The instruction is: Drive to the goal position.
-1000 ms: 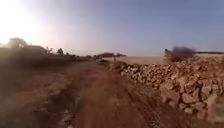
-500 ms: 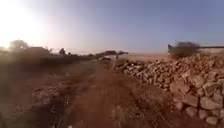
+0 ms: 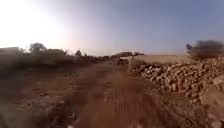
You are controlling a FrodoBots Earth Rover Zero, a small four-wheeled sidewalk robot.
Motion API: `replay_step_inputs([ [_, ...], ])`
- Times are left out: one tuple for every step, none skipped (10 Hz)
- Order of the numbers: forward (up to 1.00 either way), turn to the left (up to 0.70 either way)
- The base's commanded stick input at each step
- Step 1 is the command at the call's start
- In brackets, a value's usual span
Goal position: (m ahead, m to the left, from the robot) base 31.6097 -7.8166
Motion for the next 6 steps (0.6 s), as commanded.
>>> replay_step_inputs([
  [0.69,0.00],
  [0.69,0.00],
  [0.69,0.00],
  [0.69,0.00],
  [0.69,0.00],
  [0.69,0.00],
])
